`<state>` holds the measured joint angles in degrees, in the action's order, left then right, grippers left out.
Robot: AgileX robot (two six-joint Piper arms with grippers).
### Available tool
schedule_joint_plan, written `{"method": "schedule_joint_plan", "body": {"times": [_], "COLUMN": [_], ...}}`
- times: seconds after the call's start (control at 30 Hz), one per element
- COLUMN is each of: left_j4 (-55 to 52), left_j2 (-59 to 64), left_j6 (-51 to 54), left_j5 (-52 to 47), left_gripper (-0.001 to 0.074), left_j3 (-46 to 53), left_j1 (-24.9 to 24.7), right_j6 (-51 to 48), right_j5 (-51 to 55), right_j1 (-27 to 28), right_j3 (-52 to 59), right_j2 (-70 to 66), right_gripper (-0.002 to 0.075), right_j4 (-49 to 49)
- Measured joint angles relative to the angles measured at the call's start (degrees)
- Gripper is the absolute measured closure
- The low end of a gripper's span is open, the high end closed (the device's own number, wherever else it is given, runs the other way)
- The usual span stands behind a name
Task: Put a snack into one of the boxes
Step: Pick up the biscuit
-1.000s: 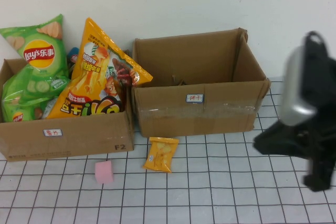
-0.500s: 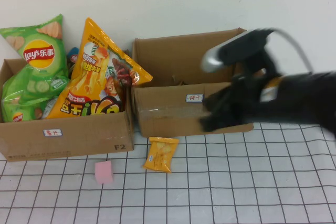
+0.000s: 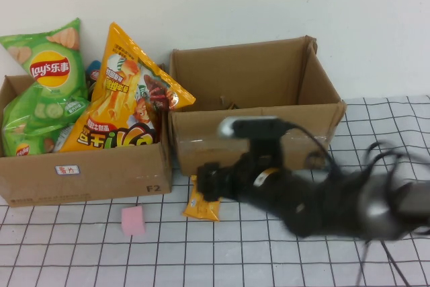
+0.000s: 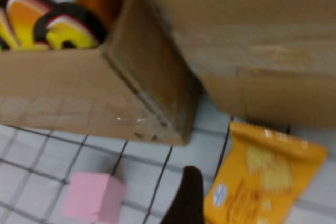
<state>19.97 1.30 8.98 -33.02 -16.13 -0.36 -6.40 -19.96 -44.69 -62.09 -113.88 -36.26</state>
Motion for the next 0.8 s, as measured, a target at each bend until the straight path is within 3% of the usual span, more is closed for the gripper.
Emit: {"method": "schedule_joint_plan", "body": {"times": [0.13, 0.23, 0.53, 0.8], "left_j4": [0.0, 0.0, 0.0, 0.0], "left_j2": [0.0, 0.0, 0.0, 0.0], "left_j6": [0.0, 0.0, 0.0, 0.0], "left_j5": [0.0, 0.0, 0.0, -0.09], "left_gripper": [0.0736, 0.0736, 0.0736, 0.0736], "left_j3": [0.0, 0.0, 0.0, 0.0], "left_j1": [0.0, 0.0, 0.0, 0.0], "right_j6": [-16.89, -21.91, -24.04, -24.42], "right_j5": [-7.8, -7.66, -7.59, -8.94], "right_j1": [-4.02, -5.38, -5.98, -6.05], "right_j3": [-1.4, -4.12, -13.52, -14.62], "right_j2": [-4.07, -7.41, -15.66, -19.14], "right_gripper": [0.0076, 0.0076, 0.0097, 0.0155], "right_j4": [-8.46, -12.47, -19.12, -24.34]}}
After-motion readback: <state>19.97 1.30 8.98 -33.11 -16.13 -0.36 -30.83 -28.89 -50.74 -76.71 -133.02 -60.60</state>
